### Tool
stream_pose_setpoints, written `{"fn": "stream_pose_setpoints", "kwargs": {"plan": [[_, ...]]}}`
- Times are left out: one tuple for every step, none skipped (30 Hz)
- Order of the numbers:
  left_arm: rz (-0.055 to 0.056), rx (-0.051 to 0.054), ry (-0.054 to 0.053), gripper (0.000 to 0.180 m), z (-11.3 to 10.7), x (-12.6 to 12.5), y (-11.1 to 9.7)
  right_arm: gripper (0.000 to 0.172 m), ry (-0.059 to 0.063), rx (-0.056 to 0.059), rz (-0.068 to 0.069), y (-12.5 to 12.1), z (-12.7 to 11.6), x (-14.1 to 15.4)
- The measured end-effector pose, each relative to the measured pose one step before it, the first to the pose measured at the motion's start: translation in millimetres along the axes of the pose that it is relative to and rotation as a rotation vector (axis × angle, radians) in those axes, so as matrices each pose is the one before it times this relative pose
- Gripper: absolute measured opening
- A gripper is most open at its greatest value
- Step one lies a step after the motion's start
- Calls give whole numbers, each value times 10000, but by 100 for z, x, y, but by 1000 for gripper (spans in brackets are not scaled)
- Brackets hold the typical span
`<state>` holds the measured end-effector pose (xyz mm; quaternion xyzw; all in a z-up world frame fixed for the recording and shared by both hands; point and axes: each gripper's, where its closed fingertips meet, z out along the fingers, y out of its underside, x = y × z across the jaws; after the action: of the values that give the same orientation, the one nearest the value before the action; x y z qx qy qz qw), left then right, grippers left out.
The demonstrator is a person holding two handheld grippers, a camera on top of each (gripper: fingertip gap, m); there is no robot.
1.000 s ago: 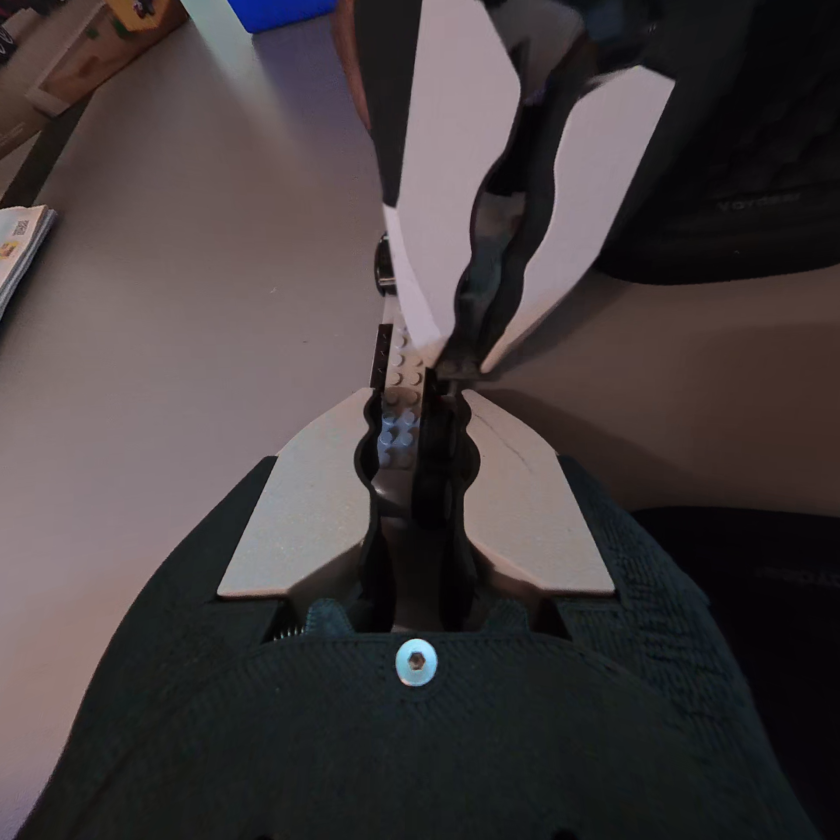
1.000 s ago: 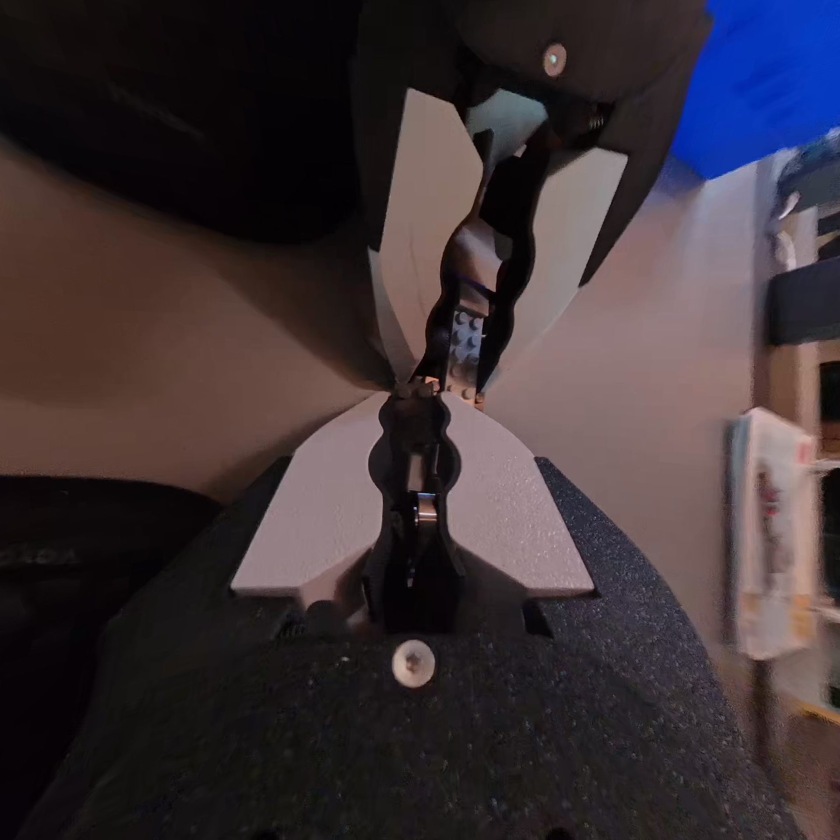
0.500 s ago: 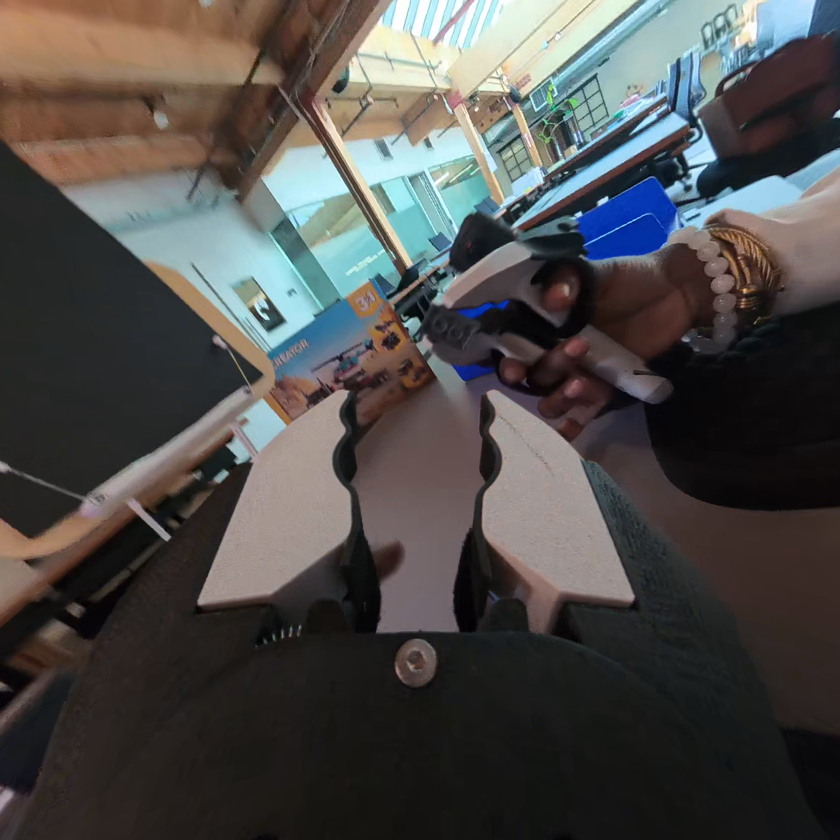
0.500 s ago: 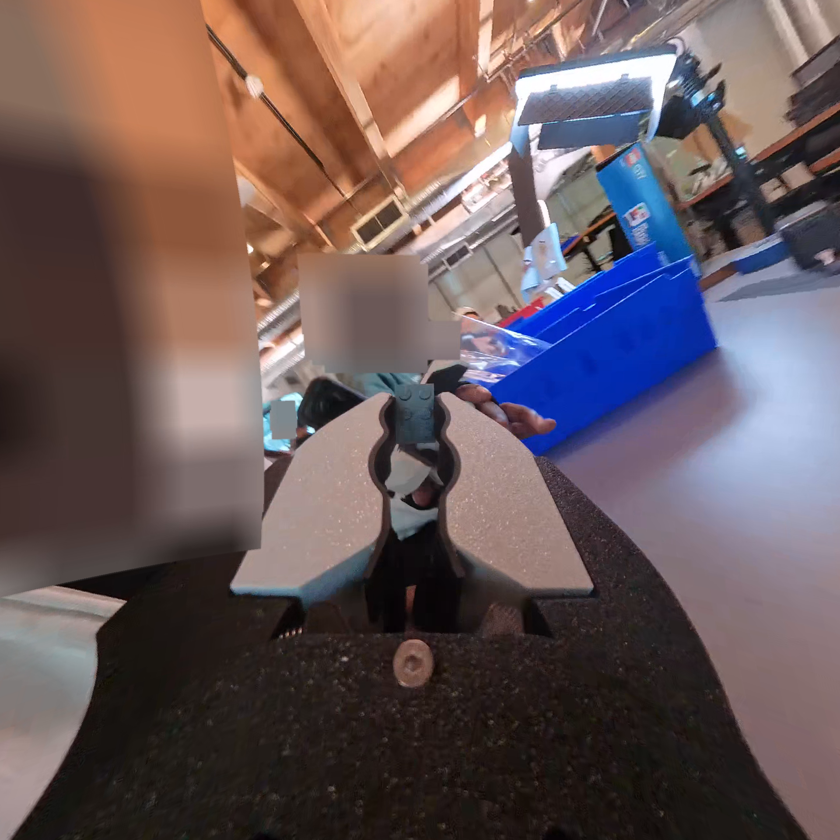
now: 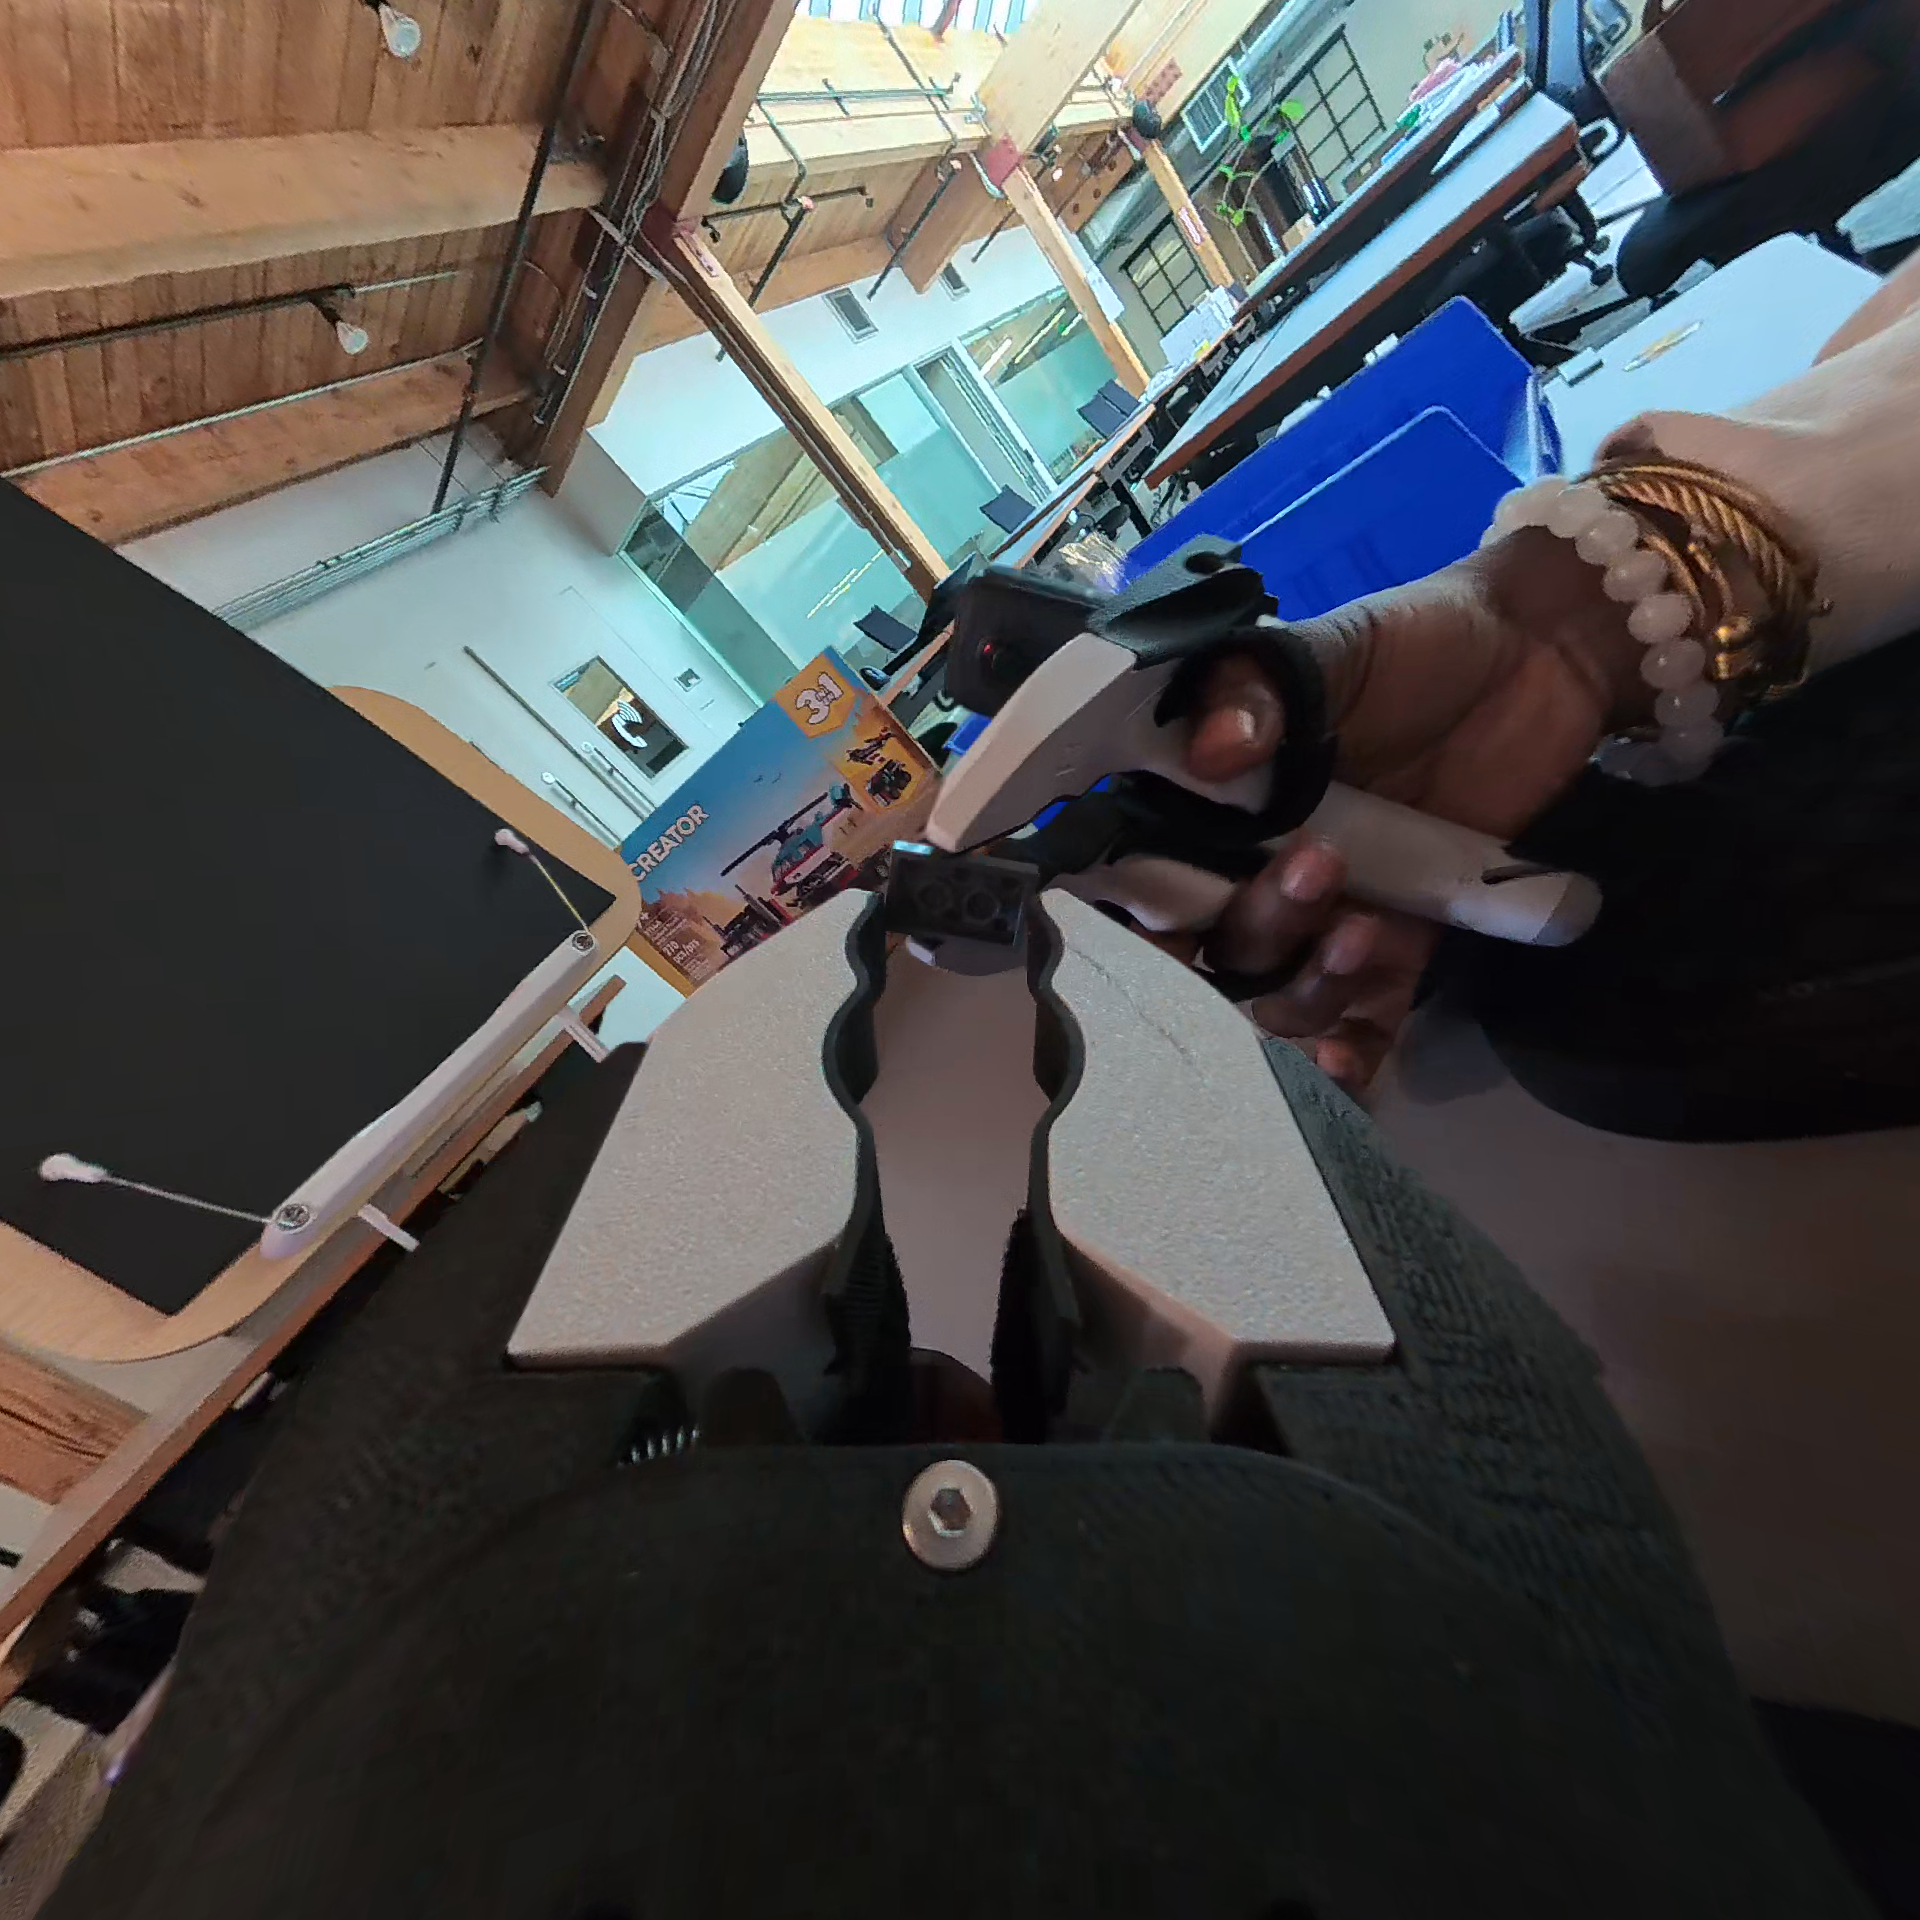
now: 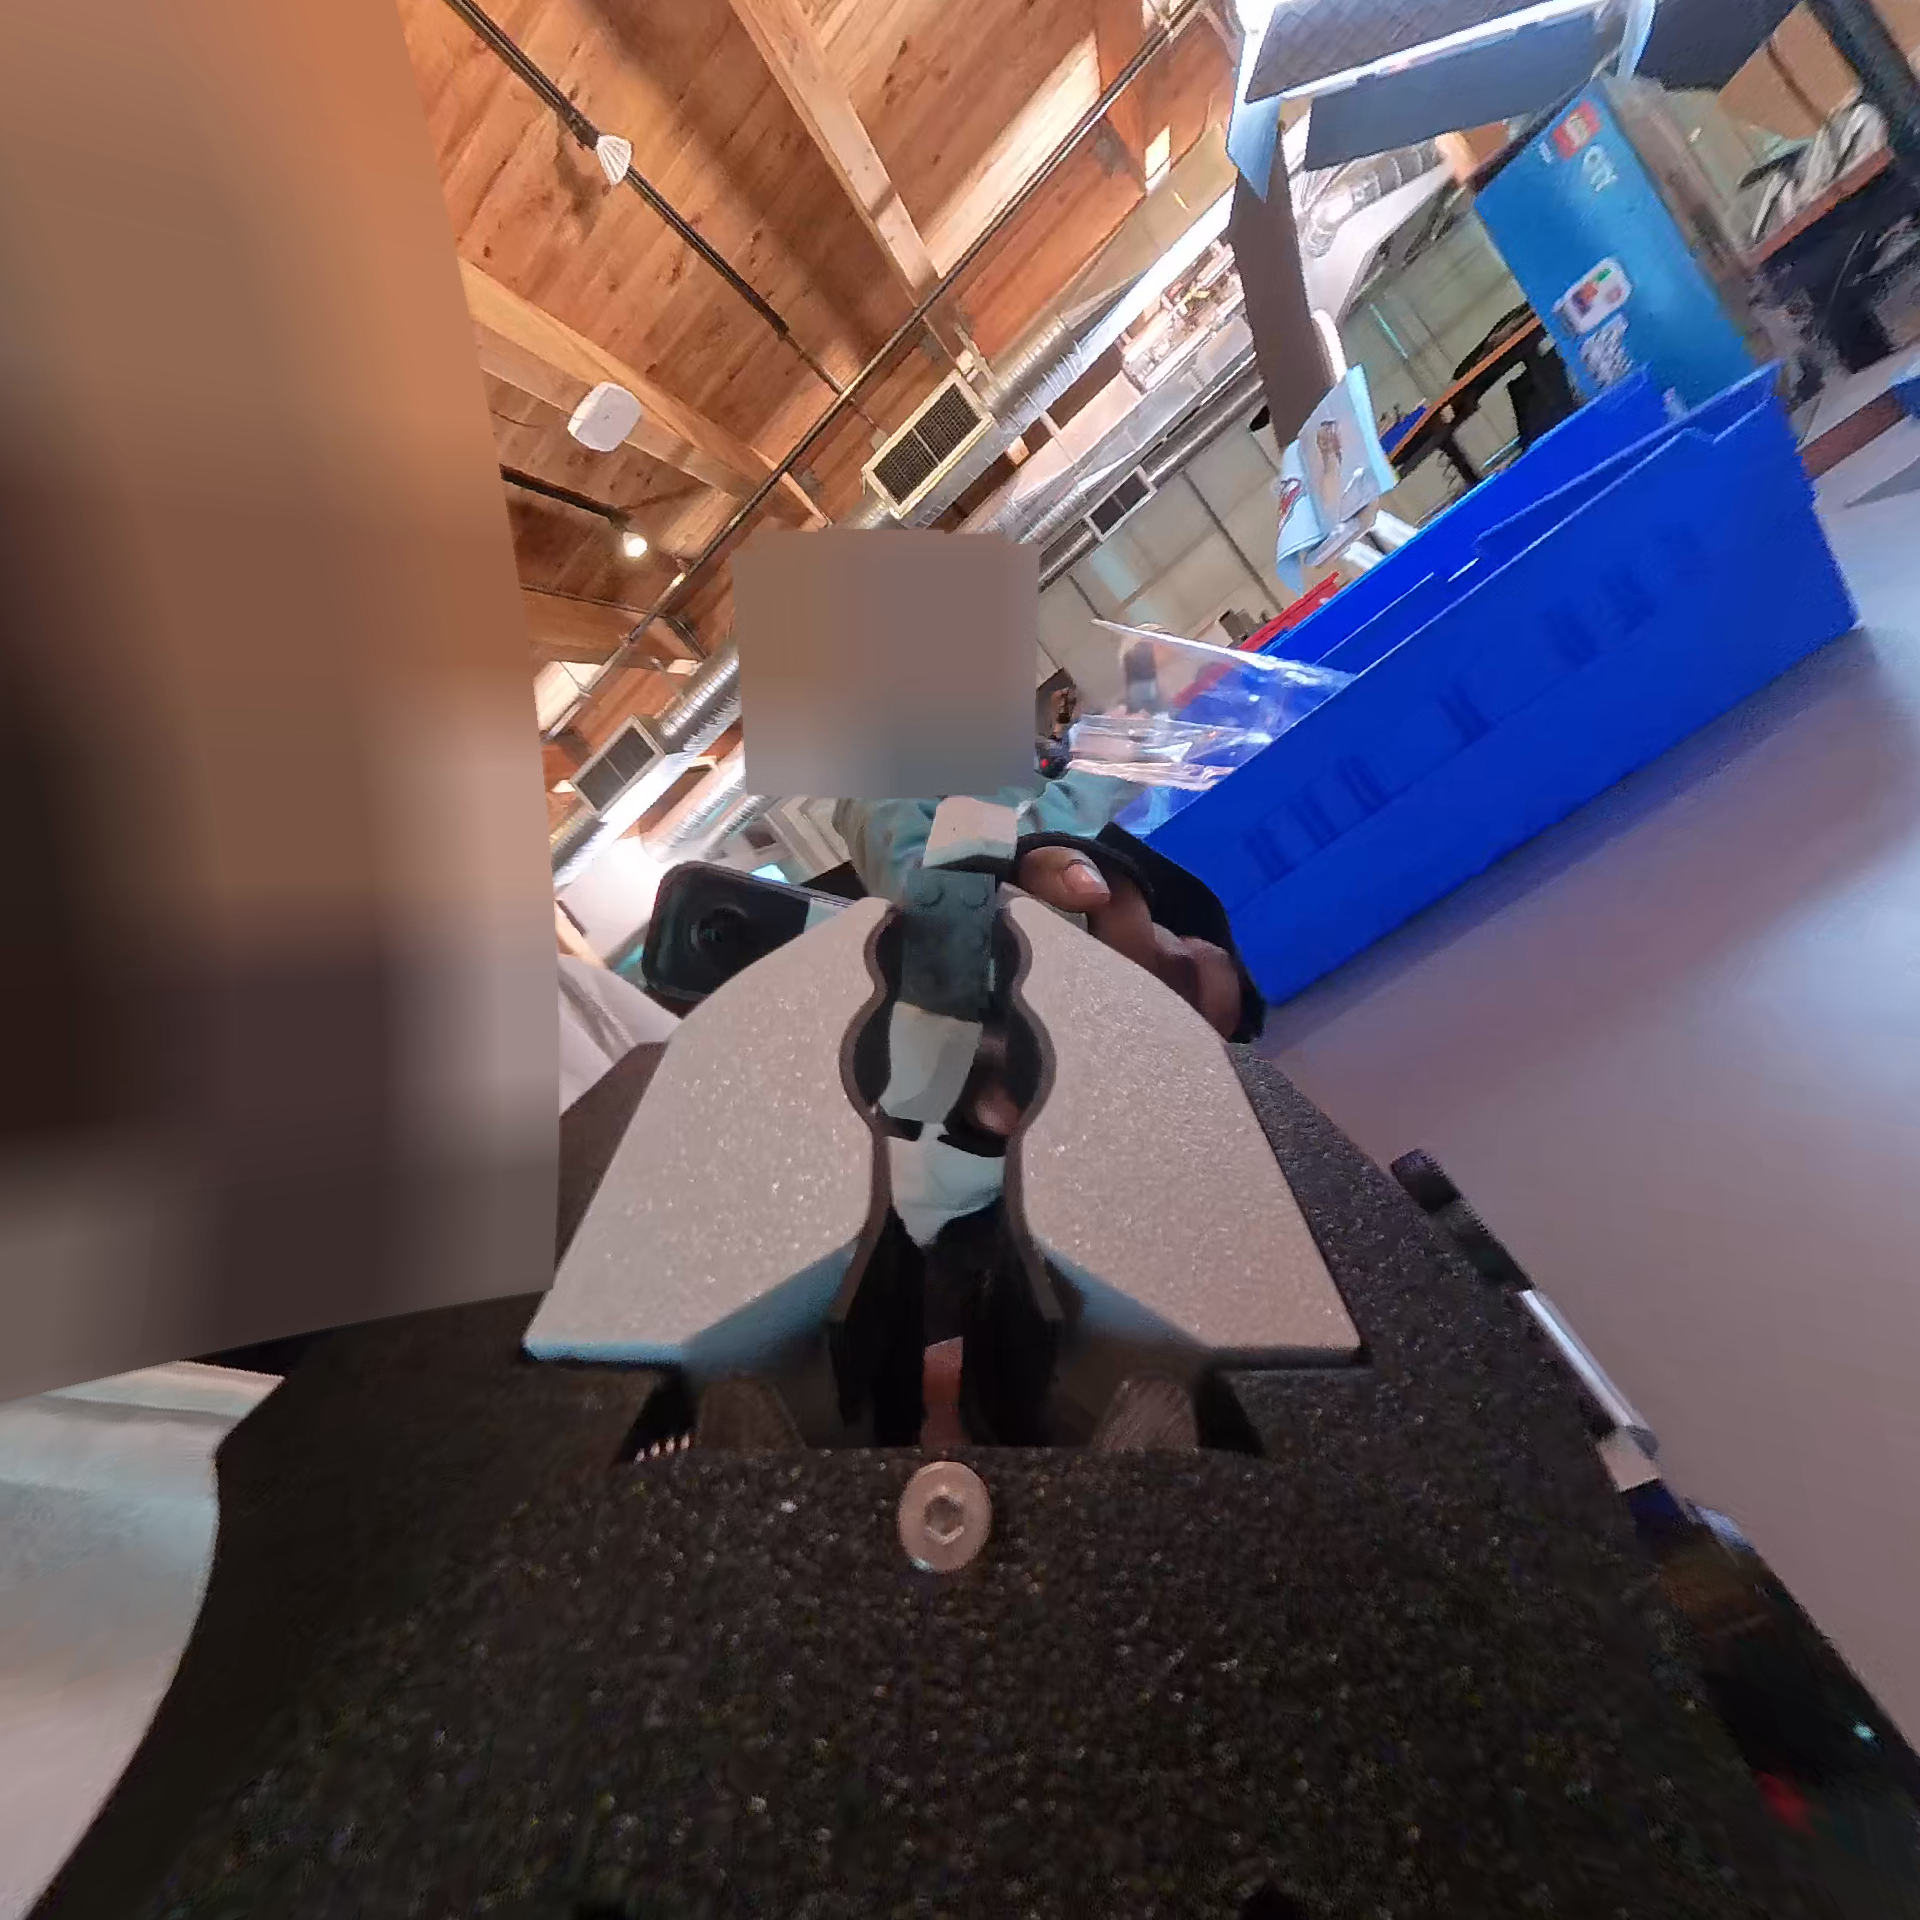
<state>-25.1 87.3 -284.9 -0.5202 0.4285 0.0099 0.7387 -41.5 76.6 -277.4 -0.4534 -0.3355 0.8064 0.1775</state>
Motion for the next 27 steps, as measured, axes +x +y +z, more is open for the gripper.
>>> {"fn": "stream_pose_setpoints", "kwargs": {"plan": [[-153, 51, -121, 26, -170, -357, -93, 25, 168, 94, -418, -230, -32, -2], [-106, 12, -243, 26, -270, -670, -77, 35, 256, 146, -567, -358, -94, 14], [-23, -130, -349, 26, -383, -1014, 20, 46, 375, 181, -698, -442, -126, 144], [-2, -267, -448, 26, -511, -1351, 107, 54, 460, 177, -769, -464, -175, 251], [-70, -346, -507, 26, -622, -1631, 98, 57, 410, 136, -838, -402, -164, 197], [-189, -452, -533, 26, -727, -1834, 86, 59, 350, 64, -836, -255, -128, 171], [-294, -538, -553, 26, -855, -1941, 118, 60, 312, -42, -727, -42, -95, 185], [-378, -712, -463, 26, -961, -1850, 355, 60, 266, -183, -533, 220, -42, 194], [-402, -1006, -326, 26, -1080, -1670, 836, 61, 148, -301, -307, 399, 26, 85], [-380, -1176, -386, 26, -1201, -1761, 1278, 62, -12, -287, -137, 405, 83, -117], [-348, -1215, -491, 26, -1179, -1928, 1646, 63, -105, -197, -12, 303, 119, -242], [-309, -1212, -477, 26, -1007, -1883, 1905, 63, -102, -115, 64, 193, 124, -217], [-289, -1184, -392, 26, -703, -1686, 2016, 63, -54, -89, 76, 172, 94, -134], [-296, -1015, -320, 26, -369, -1438, 1844, 63, -26, -89, 46, 165, 64, -72], [-250, -805, -173, 26, -32, -1030, 1531, 63, -10, -69, -1, 122, 25, -41], [-138, -640, -32, 27, 140, -620, 1220, 63, 23, -35, -30, 47, -6, 13], [-51, -394, -48, 29, 187, -436, 790, 63, 42, -13, -40, -1, -31, 54], [8, -148, -65, 35, 135, -300, 399, 63, 49, 1, -34, -28, -54, 70], [15, -35, -28, 38, 62, -169, 196, 63, 54, 21, -20, -64, -72, 80], [-27, -18, -4, 39, 10, -99, 112, 63, 57, 41, -2, -78, -67, 105], [-72, 11, -8, 41, -30, -80, 30, 62, 45, 47, 25, -62, -71, 97], [-63, 52, 23, 42, -41, -11, -51, 62, 22, 45, 53, -72, -54, 68], [-25, 86, 31, 42, -84, 43, -117, 62, -6, 46, 66, -68, -56, 34], [11, 143, -8, 42, -107, 63, -254, 62, -16, 52, 53, -103, -55, 12], [97, 262, 2, 42, -164, 212, -492, 61, 24, 53, 15, -161, -92, 69], [243, 442, 130, 42, -181, 622, -834, 61, 95, 58, -24, -185, -135, 177], [340, 585, 336, 42, -100, 1137, -1088, 61, 128, 56, -49, -192, -166, 243]]}}
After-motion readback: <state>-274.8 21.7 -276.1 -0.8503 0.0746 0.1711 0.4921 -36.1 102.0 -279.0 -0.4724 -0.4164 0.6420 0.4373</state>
